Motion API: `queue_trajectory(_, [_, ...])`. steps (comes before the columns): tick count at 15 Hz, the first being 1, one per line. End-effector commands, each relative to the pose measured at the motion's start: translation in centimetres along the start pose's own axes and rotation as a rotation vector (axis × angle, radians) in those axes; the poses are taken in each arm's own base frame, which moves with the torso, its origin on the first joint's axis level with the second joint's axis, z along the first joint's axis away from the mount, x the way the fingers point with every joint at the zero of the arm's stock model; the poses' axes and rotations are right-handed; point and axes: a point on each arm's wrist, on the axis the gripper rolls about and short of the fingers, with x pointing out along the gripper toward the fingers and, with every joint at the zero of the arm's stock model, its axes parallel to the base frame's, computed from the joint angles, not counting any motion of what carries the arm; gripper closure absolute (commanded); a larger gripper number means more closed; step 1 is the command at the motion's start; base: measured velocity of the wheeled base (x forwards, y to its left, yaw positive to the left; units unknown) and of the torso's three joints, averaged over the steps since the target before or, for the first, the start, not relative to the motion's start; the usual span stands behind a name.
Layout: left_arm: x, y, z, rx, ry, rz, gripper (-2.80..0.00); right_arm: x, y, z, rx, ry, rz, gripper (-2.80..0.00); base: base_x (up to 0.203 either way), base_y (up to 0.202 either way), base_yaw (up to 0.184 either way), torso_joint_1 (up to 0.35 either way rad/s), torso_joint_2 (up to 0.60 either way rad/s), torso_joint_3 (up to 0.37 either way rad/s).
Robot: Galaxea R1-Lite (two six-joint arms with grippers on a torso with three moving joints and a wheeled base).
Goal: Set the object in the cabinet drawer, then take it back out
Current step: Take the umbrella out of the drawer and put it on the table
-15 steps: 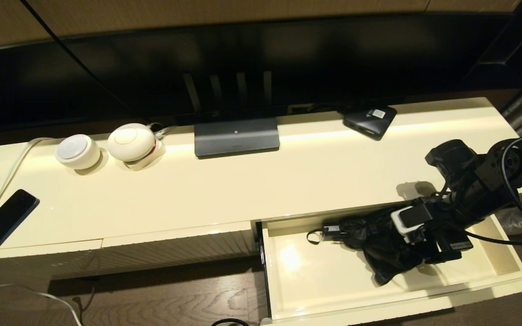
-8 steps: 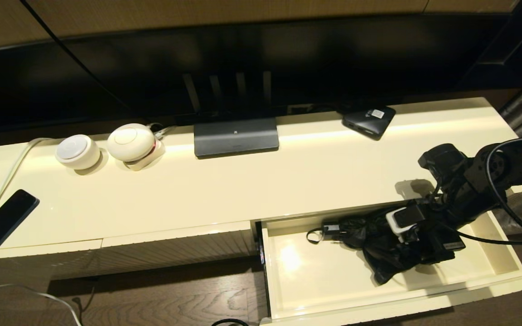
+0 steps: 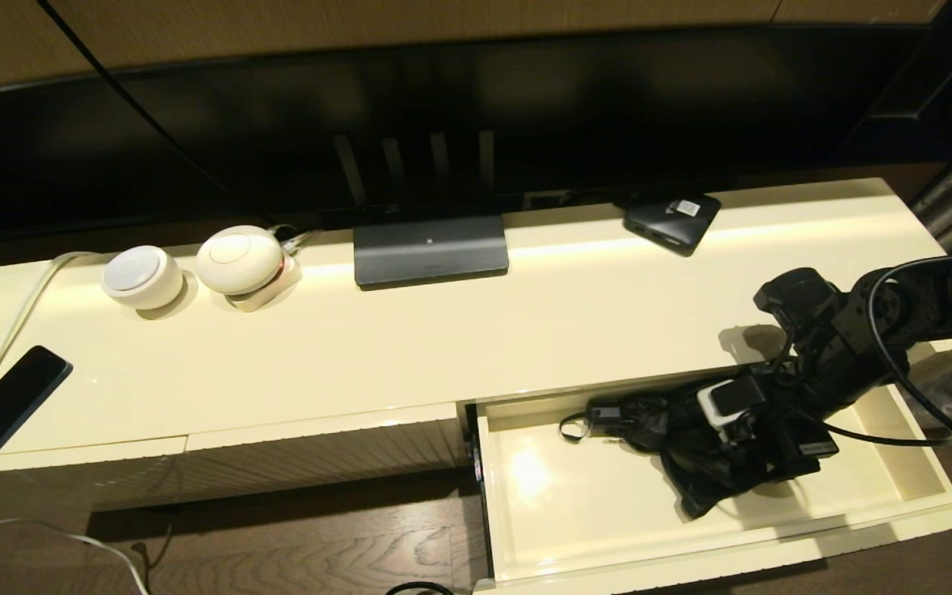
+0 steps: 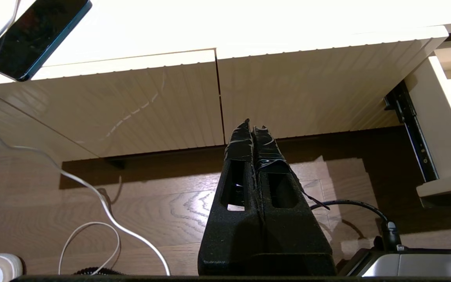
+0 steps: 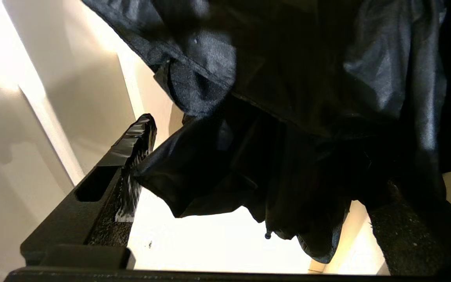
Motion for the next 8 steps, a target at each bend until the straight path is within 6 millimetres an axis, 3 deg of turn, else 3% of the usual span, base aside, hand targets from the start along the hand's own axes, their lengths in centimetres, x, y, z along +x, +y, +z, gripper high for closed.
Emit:
queue_trajectory(1, [0.03, 0.00, -0.08, 0.000, 0.004, 0.001, 0.00, 0.22, -0.04, 0.11, -0.011, -0.002, 0.005, -2.80, 0.000, 0.000, 0.000, 0.000, 0.00, 0.000])
queue_trajectory(5, [0.03, 0.00, -0.09, 0.000, 0.005, 0.001, 0.00, -0.08, -0.04, 0.11, -0.012, -0.001, -0.001, -2.80, 0.000, 0.000, 0.000, 0.000, 0.00, 0.000])
queue_trajectory(6, [0.03, 0.00, -0.08, 0.000, 0.004, 0.001, 0.00, -0.21, 0.05, 0.11, -0.012, -0.002, -0.001, 0.00, 0.000, 0.000, 0.000, 0.000, 0.00, 0.000])
queue_trajectory(8, [0.03, 0.00, -0.08, 0.000, 0.004, 0.001, 0.00, -0.23, 0.13, 0.10, -0.012, -0.001, 0.001, 0.00, 0.000, 0.000, 0.000, 0.000, 0.00, 0.000])
